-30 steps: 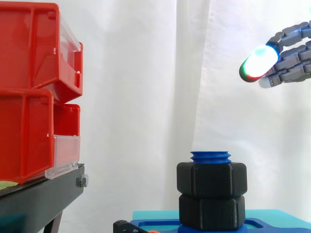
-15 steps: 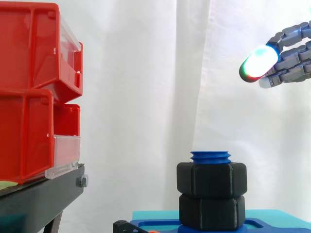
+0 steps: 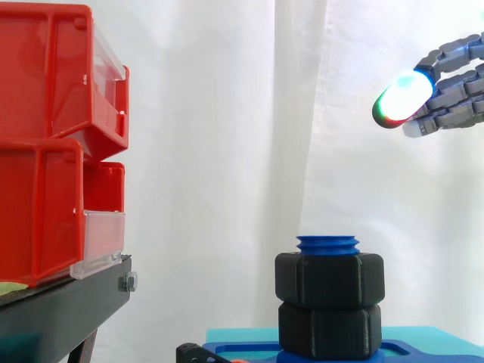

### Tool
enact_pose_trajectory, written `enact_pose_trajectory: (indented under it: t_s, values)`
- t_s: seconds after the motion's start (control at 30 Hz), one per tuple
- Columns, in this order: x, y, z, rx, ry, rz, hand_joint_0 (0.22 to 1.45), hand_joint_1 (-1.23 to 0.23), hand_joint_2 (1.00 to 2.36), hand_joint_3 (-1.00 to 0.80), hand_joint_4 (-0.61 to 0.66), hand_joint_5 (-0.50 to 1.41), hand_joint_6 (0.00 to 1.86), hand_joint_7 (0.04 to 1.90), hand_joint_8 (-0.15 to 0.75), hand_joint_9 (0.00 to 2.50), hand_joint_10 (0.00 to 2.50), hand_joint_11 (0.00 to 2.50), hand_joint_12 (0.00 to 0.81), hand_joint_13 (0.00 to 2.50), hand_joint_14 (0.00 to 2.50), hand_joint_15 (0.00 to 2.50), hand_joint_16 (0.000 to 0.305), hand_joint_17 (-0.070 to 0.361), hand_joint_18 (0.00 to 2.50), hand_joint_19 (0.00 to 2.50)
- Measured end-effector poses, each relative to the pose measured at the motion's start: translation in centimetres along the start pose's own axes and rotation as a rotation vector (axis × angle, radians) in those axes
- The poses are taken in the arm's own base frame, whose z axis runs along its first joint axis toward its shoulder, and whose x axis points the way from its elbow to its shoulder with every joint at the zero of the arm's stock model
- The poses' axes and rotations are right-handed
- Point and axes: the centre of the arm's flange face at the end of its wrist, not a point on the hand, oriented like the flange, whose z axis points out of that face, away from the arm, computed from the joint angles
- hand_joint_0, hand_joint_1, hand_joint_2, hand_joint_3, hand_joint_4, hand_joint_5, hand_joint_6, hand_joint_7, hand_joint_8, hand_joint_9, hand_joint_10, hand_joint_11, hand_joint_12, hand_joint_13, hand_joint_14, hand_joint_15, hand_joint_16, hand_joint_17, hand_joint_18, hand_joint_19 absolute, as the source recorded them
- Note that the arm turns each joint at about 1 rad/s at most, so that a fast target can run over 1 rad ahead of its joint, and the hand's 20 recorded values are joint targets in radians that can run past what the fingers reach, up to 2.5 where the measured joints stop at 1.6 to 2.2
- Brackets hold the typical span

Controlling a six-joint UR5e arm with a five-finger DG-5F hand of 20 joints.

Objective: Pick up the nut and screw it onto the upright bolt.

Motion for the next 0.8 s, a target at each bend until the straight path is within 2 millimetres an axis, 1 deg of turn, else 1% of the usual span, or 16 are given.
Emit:
enact_pose_trajectory:
  t_s: [0.1,0.17,0.23,0.37,0.5,0.63,0.7,0.8]
  values:
    - [0.00,0.00,0.00,0.000,0.000,0.000,0.49,-0.34,1.00,-0.50,0.07,-0.22,0.50,0.65,0.177,0.22,0.00,0.00,0.305,0.24,0.00,0.00,0.038,0.085,0.00,0.00]
    - [0.00,0.00,0.00,0.000,0.000,0.000,0.49,-0.34,1.00,-0.50,0.07,-0.22,0.50,0.61,0.177,0.22,0.00,0.00,0.305,0.24,0.00,0.00,0.038,0.085,0.00,0.00]
    - [0.00,0.00,0.00,0.000,0.000,0.000,0.49,-0.34,1.00,-0.50,0.07,-0.22,0.50,0.60,0.178,0.23,0.00,0.00,0.305,0.24,0.00,0.00,0.038,0.084,0.00,0.00]
    - [-0.01,0.01,0.00,0.000,0.000,0.000,0.49,-0.34,1.00,-0.50,0.07,-0.22,0.50,0.66,0.177,0.22,0.00,0.00,0.305,0.24,0.00,0.00,0.037,0.084,0.00,0.00]
    - [-0.01,0.00,0.00,0.000,0.000,0.000,0.49,-0.34,1.00,-0.50,0.06,-0.22,0.50,0.61,0.180,0.24,0.00,0.00,0.305,0.25,0.00,0.00,0.038,0.084,0.00,0.00]
    - [-0.01,0.00,0.00,0.000,0.000,0.000,0.48,-0.34,1.00,-0.50,0.06,-0.22,0.50,0.65,0.179,0.24,0.00,0.00,0.306,0.25,0.00,0.00,0.038,0.085,0.00,0.00]
    - [-0.01,0.00,0.00,0.000,0.000,0.000,0.49,-0.34,1.00,-0.50,0.06,-0.22,0.50,0.60,0.179,0.24,0.00,0.00,0.306,0.25,0.00,0.00,0.038,0.085,0.00,0.00]
    - [0.00,0.00,0.00,0.000,0.000,0.000,0.48,-0.34,1.00,-0.50,0.06,-0.22,0.50,0.63,0.181,0.24,0.00,0.00,0.306,0.25,0.00,0.00,0.038,0.085,0.00,0.00]
